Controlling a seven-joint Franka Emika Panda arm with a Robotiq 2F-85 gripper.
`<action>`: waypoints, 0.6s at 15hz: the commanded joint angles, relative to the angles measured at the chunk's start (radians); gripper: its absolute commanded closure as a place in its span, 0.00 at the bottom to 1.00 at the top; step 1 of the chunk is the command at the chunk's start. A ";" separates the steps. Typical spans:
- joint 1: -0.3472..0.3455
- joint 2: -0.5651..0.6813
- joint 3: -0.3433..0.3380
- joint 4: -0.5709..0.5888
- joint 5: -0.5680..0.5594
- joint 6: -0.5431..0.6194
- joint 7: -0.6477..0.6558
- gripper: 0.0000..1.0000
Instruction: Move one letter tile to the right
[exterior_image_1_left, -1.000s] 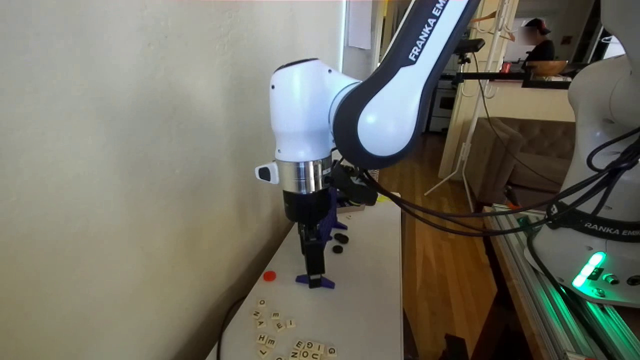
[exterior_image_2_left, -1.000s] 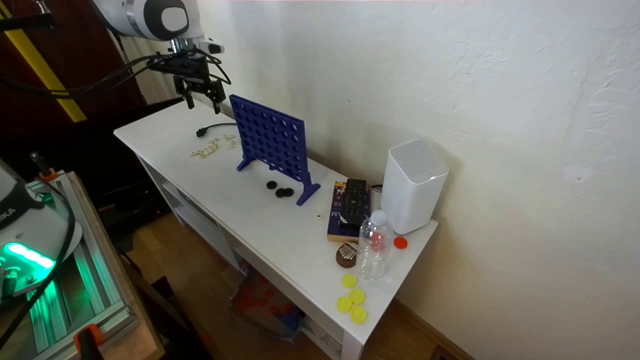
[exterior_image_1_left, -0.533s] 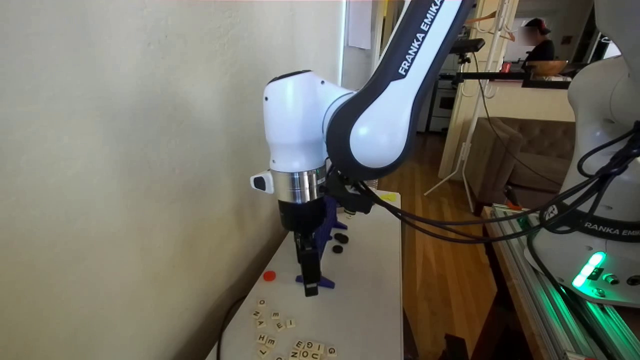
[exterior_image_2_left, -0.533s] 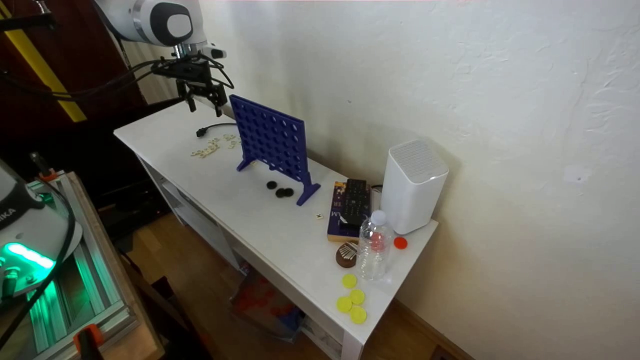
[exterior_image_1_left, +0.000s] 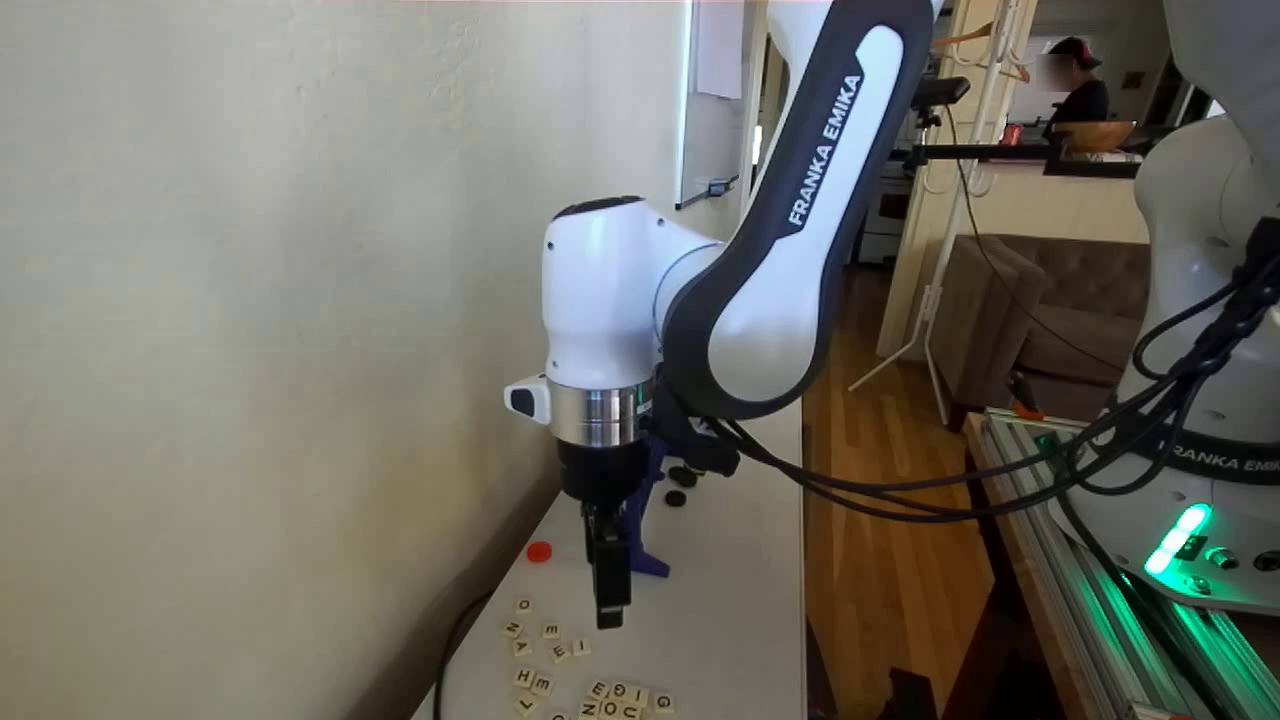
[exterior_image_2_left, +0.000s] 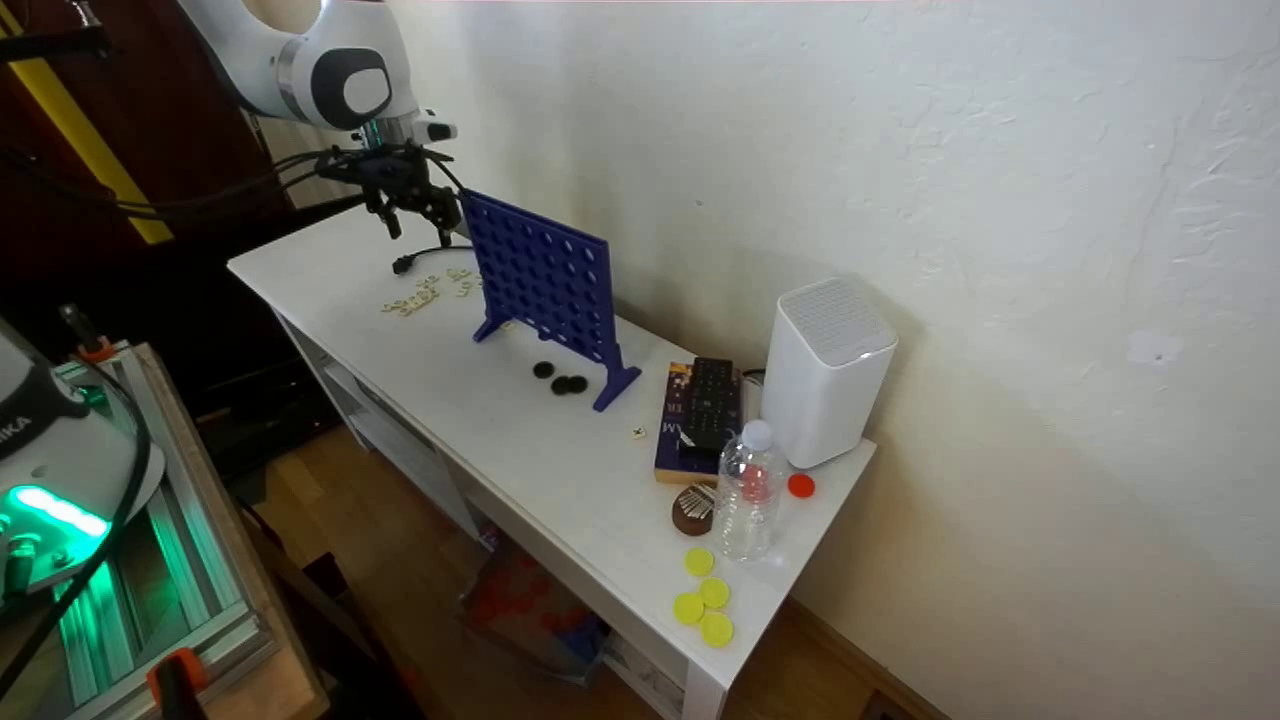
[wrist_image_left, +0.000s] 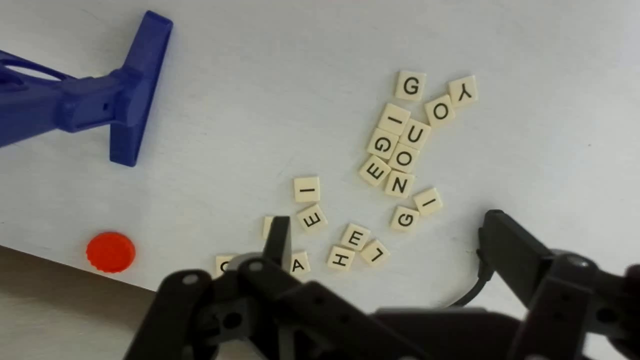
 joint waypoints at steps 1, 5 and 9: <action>0.059 0.054 -0.071 0.005 -0.045 0.082 0.076 0.00; 0.121 0.094 -0.131 0.028 -0.039 0.082 0.165 0.00; 0.149 0.115 -0.133 0.051 -0.019 0.041 0.218 0.00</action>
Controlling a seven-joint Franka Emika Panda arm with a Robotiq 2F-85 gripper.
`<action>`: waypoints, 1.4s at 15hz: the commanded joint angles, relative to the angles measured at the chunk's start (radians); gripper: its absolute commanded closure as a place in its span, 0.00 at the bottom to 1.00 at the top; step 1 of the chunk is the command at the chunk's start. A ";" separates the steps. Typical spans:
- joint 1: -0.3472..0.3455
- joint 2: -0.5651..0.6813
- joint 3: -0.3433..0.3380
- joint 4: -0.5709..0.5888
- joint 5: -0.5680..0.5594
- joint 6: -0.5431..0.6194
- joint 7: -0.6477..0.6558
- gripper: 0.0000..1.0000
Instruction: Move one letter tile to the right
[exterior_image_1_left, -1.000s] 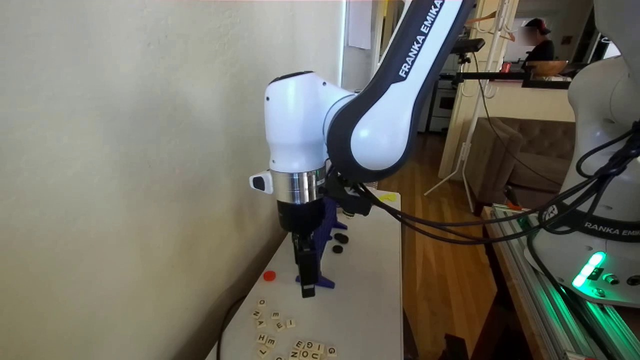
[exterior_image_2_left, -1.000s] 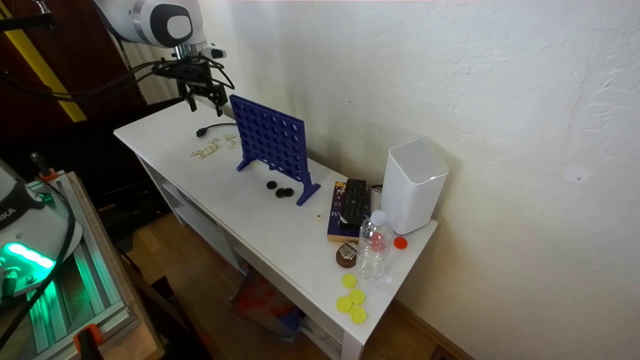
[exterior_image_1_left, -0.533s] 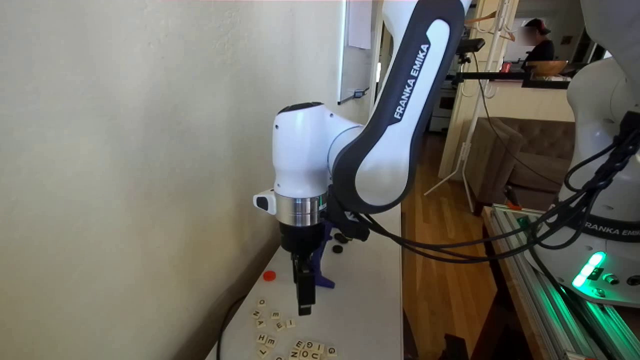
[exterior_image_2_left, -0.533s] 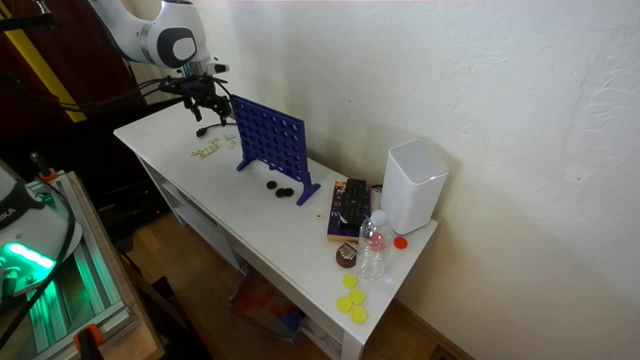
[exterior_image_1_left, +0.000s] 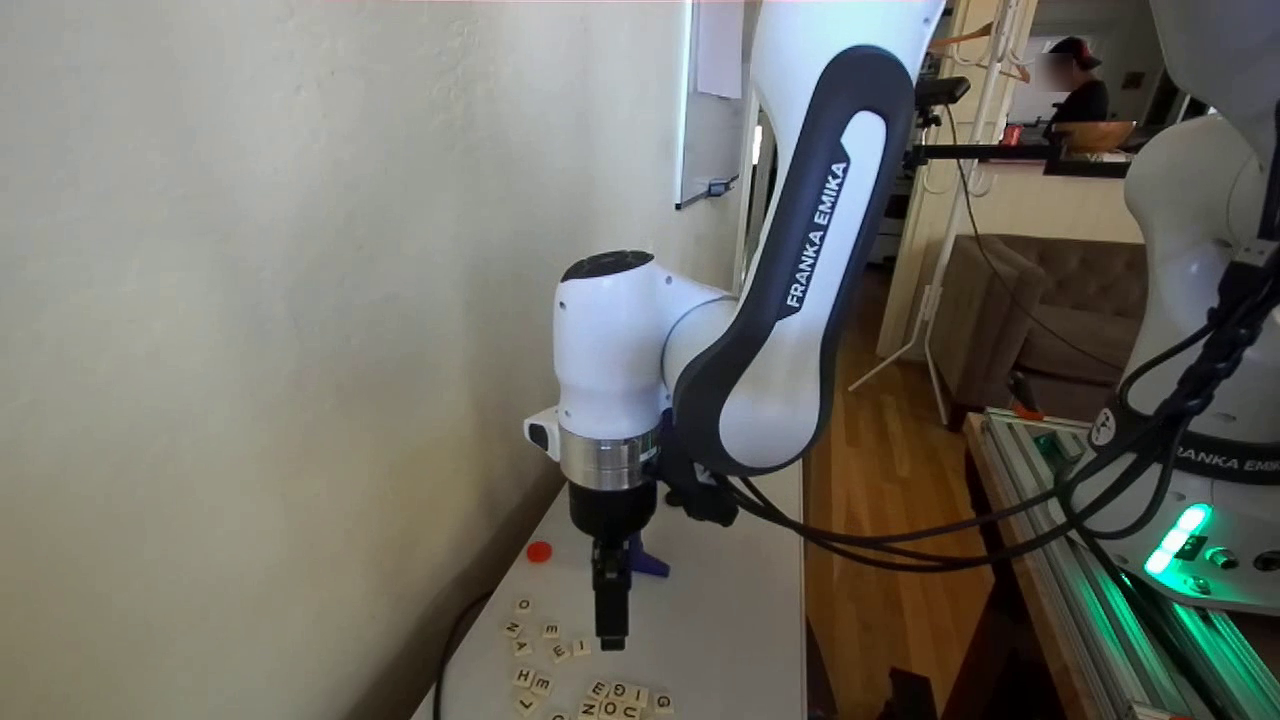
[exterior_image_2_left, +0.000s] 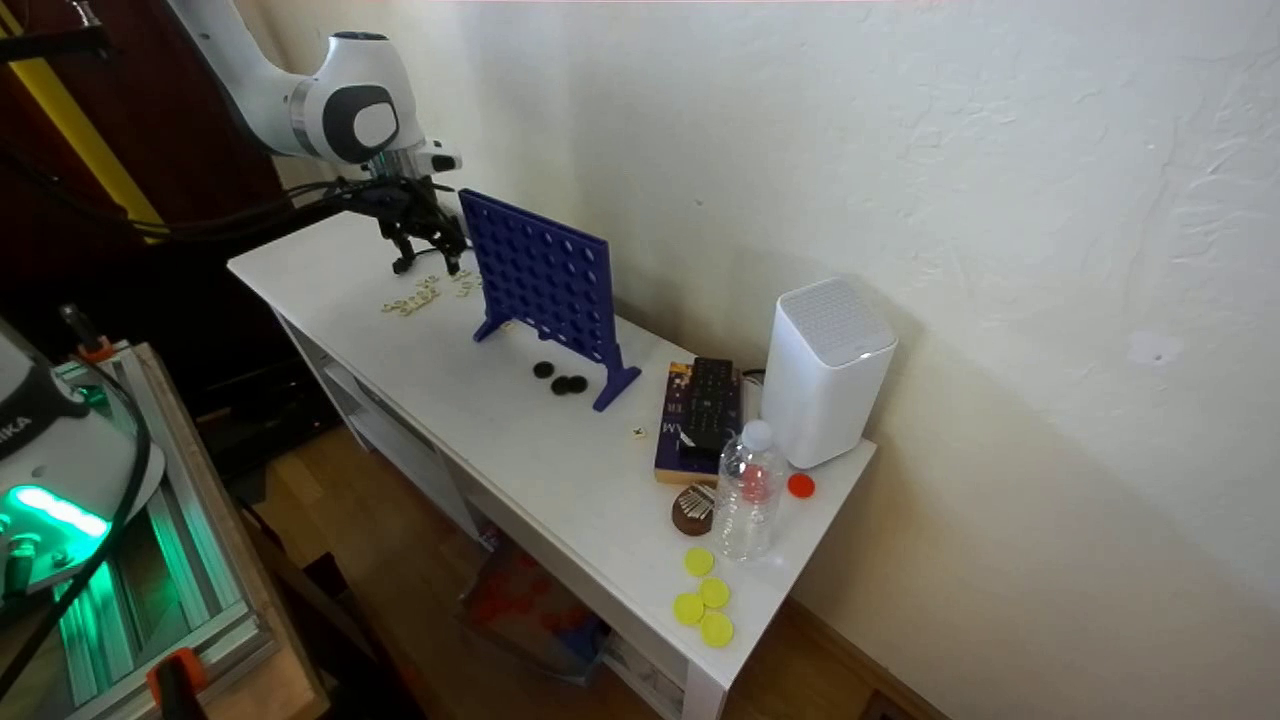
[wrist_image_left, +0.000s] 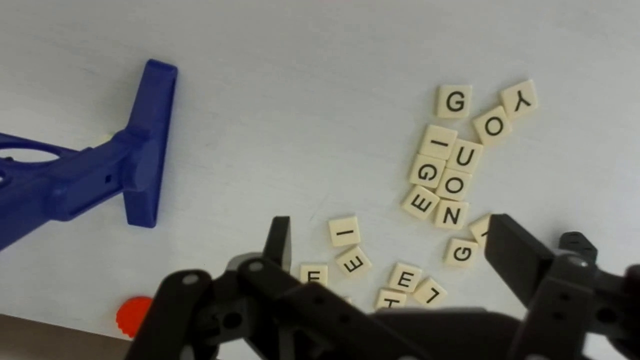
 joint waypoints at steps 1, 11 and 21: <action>0.001 0.005 0.005 0.005 -0.009 -0.005 0.022 0.00; 0.008 0.091 0.003 0.113 -0.009 -0.034 0.023 0.00; -0.002 0.179 -0.011 0.218 -0.015 -0.079 0.010 0.14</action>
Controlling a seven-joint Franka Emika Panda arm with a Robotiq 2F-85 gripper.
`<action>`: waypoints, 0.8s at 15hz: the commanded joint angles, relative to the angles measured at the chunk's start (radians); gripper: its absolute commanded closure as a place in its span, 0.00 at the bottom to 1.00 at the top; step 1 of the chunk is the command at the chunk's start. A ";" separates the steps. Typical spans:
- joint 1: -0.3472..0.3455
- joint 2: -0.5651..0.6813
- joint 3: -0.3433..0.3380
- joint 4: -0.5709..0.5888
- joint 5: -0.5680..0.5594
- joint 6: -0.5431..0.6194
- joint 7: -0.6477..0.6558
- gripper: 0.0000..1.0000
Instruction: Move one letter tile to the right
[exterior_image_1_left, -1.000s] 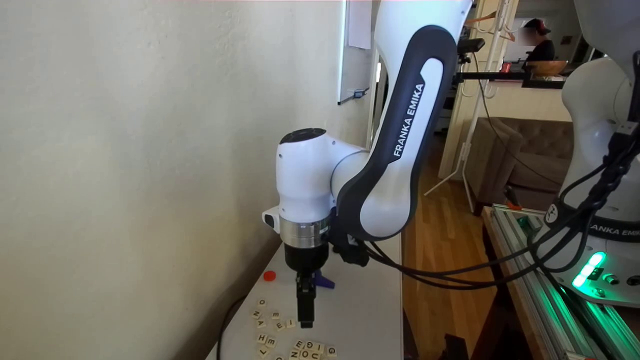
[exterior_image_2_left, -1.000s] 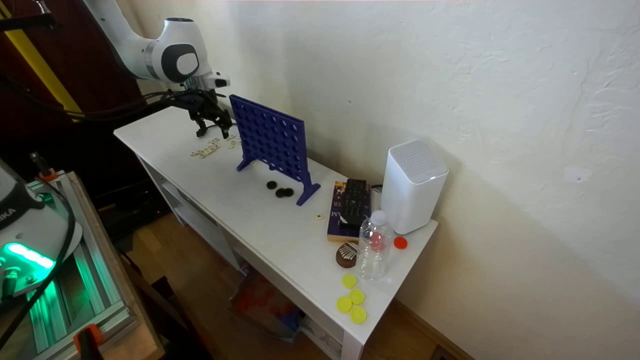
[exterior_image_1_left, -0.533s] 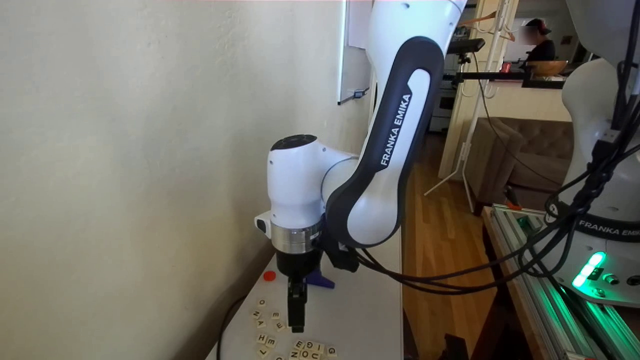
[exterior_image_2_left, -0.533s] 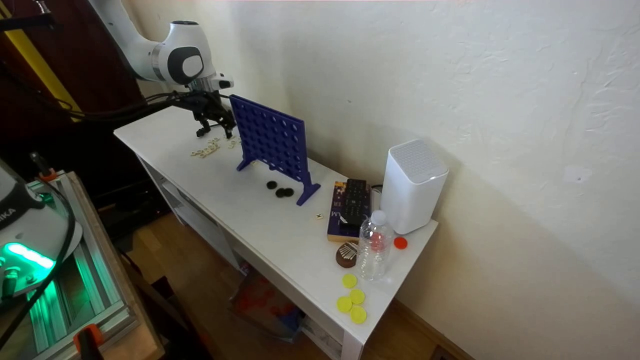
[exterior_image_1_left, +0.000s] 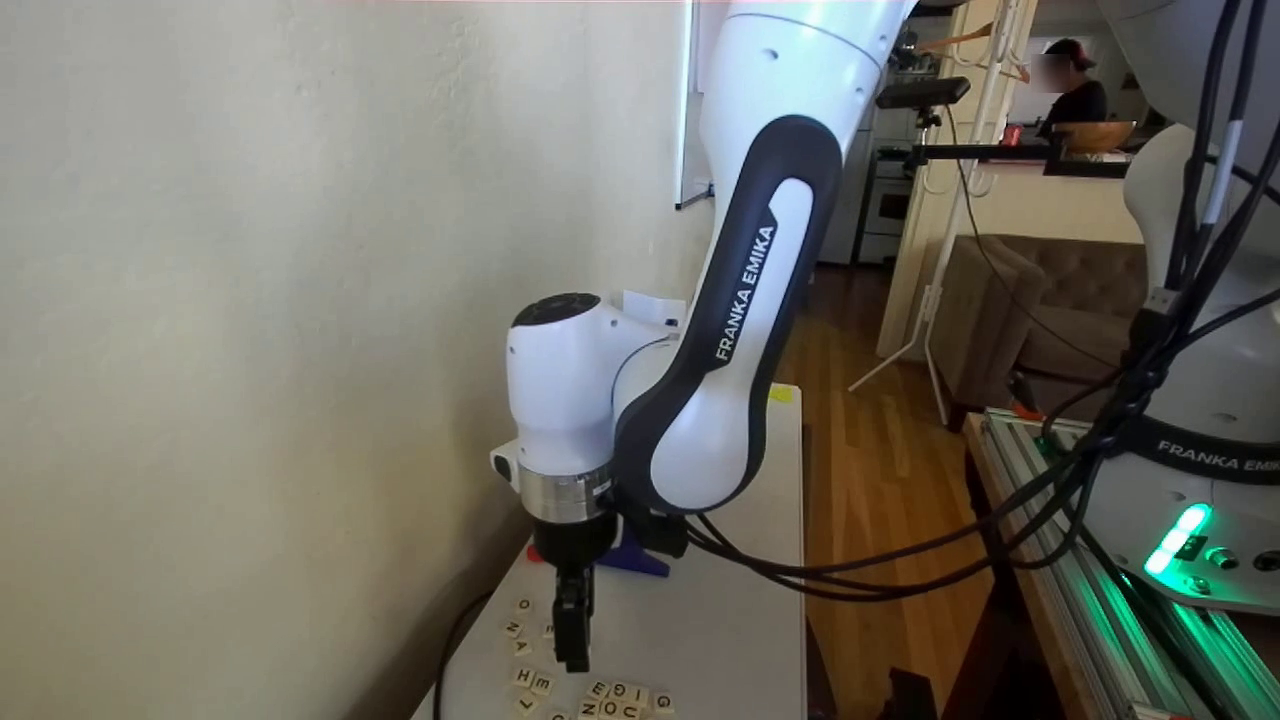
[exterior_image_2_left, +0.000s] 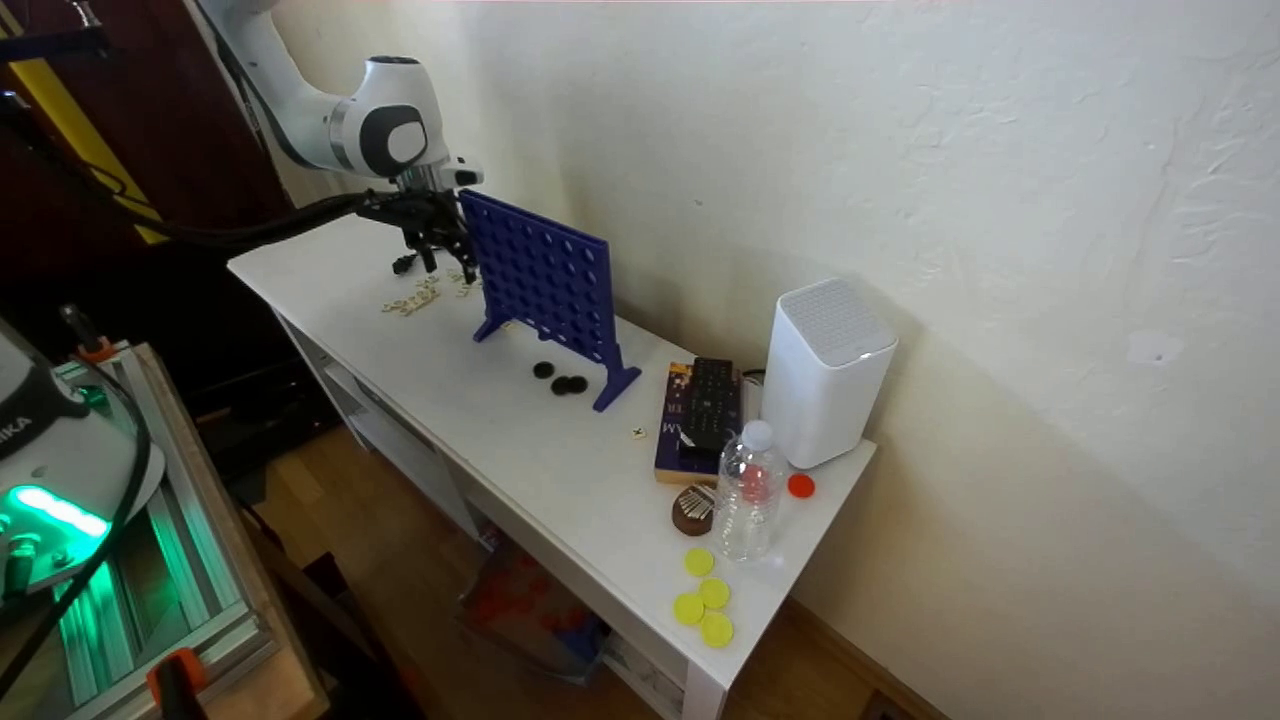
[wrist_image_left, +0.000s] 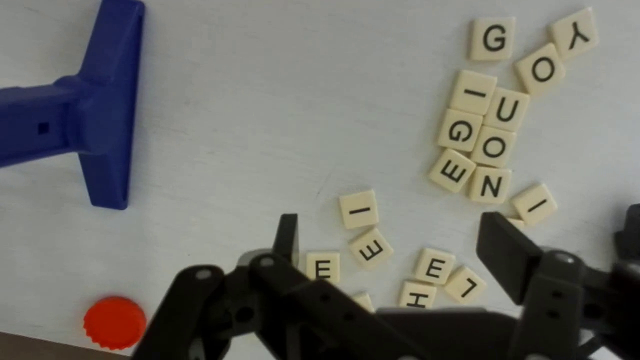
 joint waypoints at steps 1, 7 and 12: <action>-0.006 0.034 -0.003 0.040 -0.016 -0.019 -0.004 0.17; -0.015 0.056 -0.004 0.045 -0.018 -0.010 -0.020 0.23; -0.014 0.065 -0.007 0.046 -0.023 -0.002 -0.032 0.48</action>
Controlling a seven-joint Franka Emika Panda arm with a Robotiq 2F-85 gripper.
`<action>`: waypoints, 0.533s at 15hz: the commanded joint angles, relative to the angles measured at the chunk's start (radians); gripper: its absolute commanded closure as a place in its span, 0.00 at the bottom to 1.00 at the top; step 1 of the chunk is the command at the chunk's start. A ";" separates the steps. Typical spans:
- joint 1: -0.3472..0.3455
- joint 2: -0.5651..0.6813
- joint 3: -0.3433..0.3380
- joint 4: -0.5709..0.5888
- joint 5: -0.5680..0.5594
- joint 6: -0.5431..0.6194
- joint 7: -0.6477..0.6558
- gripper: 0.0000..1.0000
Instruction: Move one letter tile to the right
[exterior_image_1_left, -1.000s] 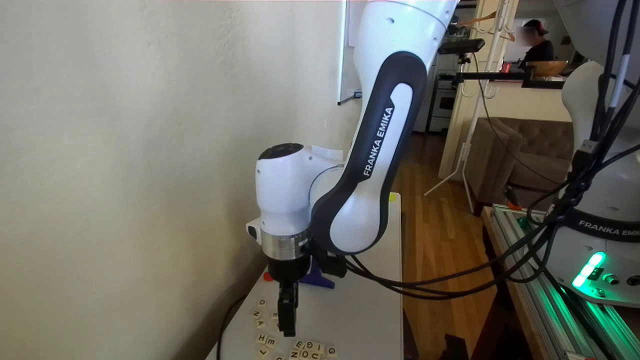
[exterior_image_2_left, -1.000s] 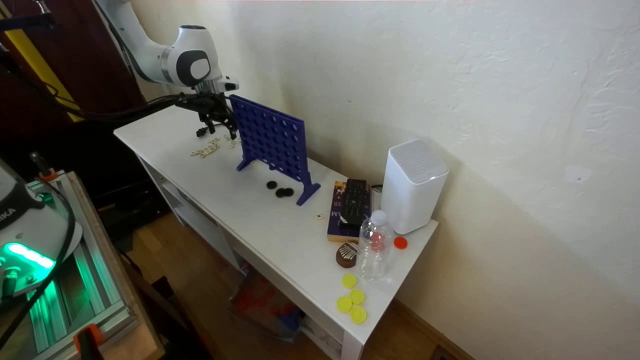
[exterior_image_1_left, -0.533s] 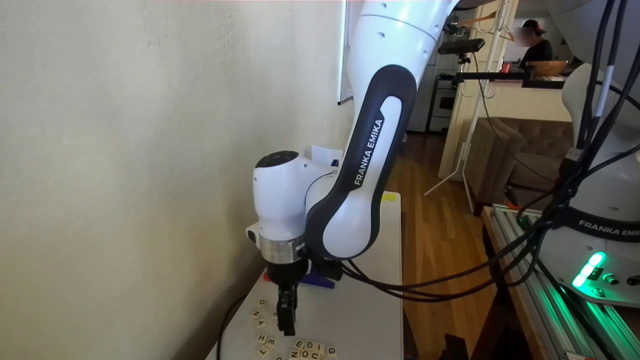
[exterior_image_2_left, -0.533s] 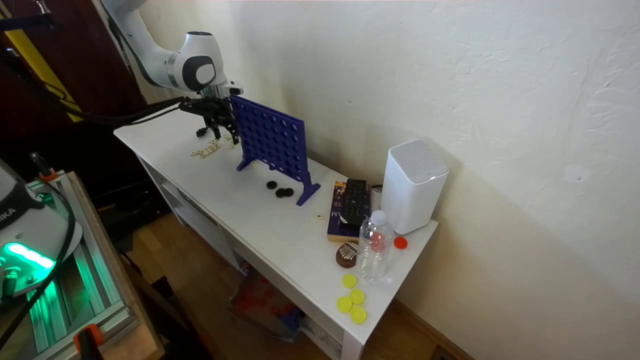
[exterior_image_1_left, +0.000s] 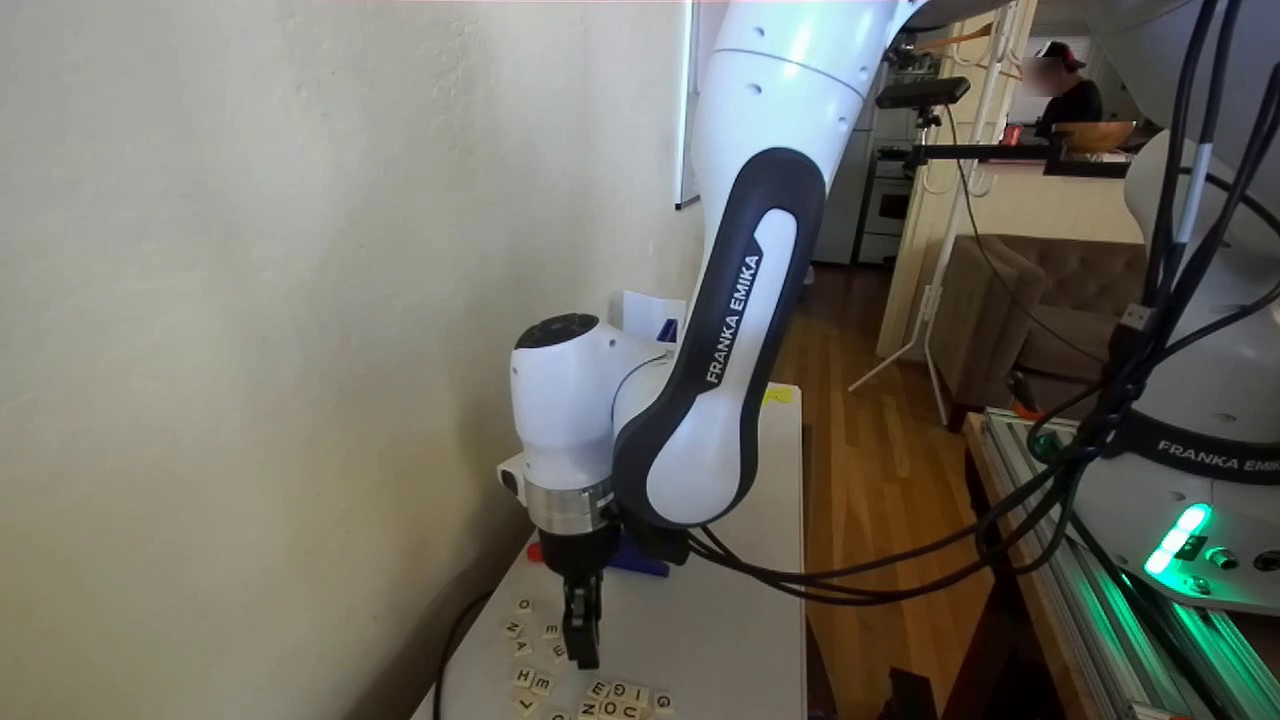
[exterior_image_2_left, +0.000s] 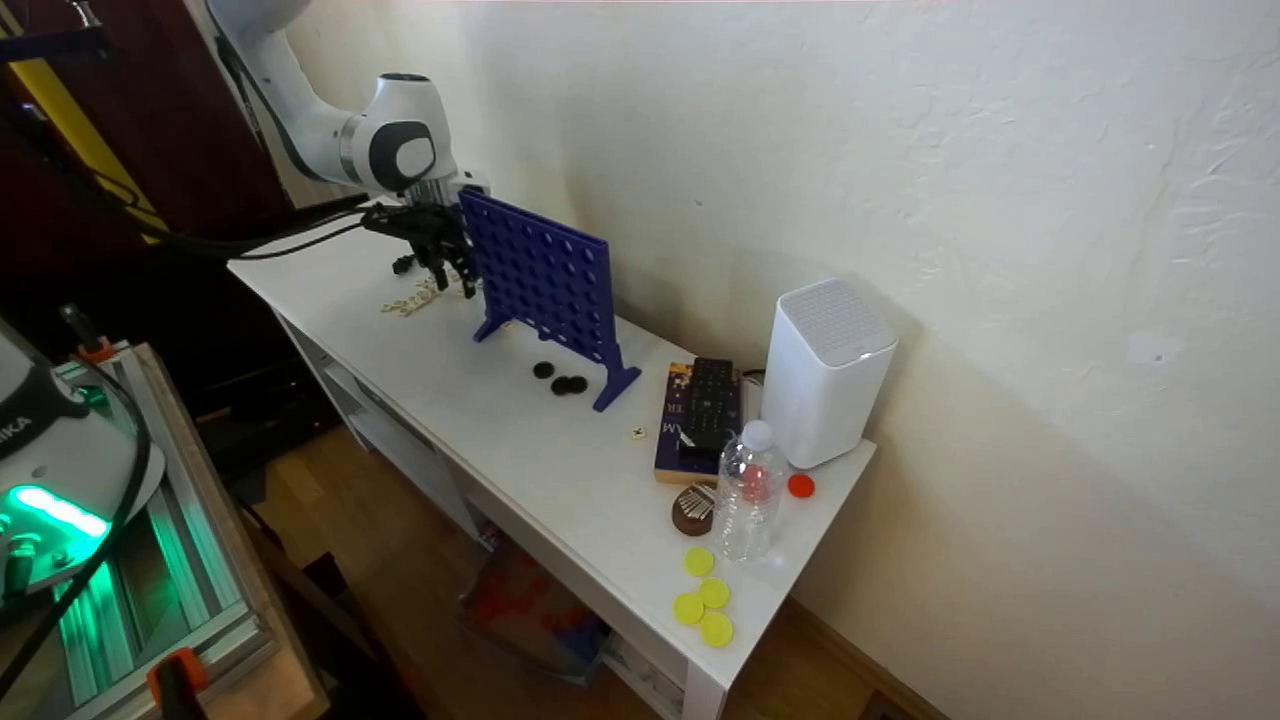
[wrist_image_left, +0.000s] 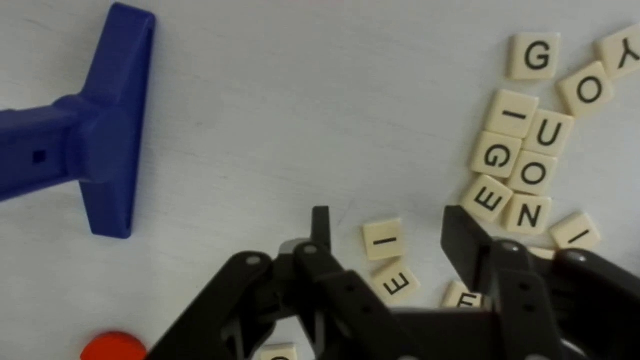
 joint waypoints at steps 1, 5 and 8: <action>-0.001 0.018 -0.003 0.024 -0.026 0.003 -0.009 0.51; -0.002 0.019 -0.003 0.028 -0.031 0.005 -0.019 0.40; -0.006 0.024 0.001 0.032 -0.035 0.010 -0.034 0.38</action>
